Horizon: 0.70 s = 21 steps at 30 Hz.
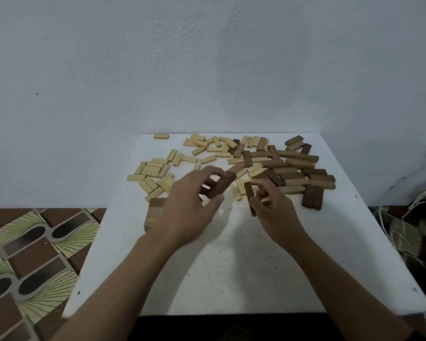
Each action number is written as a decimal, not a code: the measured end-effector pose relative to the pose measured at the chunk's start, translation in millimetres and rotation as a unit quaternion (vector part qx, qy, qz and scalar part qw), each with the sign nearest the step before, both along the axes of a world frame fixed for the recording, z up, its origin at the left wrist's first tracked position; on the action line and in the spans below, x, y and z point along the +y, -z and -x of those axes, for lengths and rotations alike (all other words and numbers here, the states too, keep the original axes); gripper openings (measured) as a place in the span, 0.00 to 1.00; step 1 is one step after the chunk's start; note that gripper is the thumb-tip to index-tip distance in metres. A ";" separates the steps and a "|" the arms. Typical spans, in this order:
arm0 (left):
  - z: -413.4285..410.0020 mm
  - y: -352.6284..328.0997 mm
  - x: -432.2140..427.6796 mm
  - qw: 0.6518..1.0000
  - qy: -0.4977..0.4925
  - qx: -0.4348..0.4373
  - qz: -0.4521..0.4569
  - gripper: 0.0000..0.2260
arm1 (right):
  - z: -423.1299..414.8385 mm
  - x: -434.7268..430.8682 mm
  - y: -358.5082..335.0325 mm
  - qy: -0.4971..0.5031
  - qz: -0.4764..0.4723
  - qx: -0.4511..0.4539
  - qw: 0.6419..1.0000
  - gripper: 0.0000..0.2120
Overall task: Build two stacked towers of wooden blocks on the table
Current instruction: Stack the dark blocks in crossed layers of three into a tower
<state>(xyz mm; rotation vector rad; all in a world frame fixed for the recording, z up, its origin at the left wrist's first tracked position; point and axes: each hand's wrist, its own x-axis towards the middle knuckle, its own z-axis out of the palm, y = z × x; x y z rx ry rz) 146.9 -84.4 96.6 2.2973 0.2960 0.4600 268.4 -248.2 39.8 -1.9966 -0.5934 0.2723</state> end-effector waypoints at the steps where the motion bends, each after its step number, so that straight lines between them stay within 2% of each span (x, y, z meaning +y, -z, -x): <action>1: 1.8 11.3 -14.0 1.000 0.006 -0.001 -0.011 0.16 | 4.0 -8.7 3.8 0.004 0.015 0.000 1.000 0.14; 7: 14.1 89.6 -62.9 1.000 -0.004 0.023 -0.019 0.18 | 21.3 -34.3 36.5 -0.016 0.132 -0.058 0.989 0.15; 11: 16.8 114.7 -71.8 0.998 -0.036 0.033 -0.032 0.18 | 25.2 -33.5 38.4 -0.040 0.179 -0.112 0.977 0.16; 14: 16.2 120.4 -70.6 0.997 -0.052 0.042 -0.027 0.18 | 25.9 -28.1 37.9 -0.047 0.185 -0.126 0.974 0.16; 18: 16.6 121.4 -65.1 0.998 -0.021 0.061 -0.022 0.24 | 21.5 -27.6 41.7 -0.043 0.175 -0.125 0.976 0.12; 21: 16.9 120.6 -57.0 0.996 0.014 0.060 -0.065 0.26 | 11.6 -27.9 37.2 -0.037 0.169 -0.126 0.977 0.10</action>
